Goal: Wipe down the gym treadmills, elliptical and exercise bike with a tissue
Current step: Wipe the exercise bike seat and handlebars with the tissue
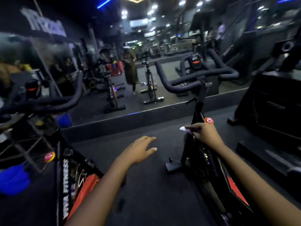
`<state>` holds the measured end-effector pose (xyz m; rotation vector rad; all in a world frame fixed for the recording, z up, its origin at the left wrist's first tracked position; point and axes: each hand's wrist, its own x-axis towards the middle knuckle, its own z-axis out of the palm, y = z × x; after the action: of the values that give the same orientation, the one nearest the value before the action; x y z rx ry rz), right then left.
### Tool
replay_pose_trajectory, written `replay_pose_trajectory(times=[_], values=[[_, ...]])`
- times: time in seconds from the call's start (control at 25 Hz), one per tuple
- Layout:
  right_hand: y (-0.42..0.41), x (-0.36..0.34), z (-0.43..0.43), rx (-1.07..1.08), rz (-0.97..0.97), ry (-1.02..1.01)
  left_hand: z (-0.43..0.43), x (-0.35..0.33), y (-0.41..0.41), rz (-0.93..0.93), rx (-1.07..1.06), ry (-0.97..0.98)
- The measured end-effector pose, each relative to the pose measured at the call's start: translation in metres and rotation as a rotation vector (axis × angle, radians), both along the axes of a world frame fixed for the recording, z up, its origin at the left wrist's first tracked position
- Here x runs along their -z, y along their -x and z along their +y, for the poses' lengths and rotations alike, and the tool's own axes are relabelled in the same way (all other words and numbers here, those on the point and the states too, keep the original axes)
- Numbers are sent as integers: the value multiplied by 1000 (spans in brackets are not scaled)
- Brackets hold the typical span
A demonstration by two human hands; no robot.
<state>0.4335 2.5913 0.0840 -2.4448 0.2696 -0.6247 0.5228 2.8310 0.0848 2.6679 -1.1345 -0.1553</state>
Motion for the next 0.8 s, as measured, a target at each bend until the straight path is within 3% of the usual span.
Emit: replay_pose_trajectory(times=[0.24,0.44,0.64,0.8], values=[[-62,-26,-33,258,-119,-55,-65,-28,-115,-74,244,87],[-125,-30,-58,499,-293,-102,-135,-61,-220,-378,377,135],[-211,-44,-91,742,-398,-97,-195,-73,-304,-589,490,57],[-262,-58,-118,760,-424,21,-239,-57,-365,-675,629,-5]])
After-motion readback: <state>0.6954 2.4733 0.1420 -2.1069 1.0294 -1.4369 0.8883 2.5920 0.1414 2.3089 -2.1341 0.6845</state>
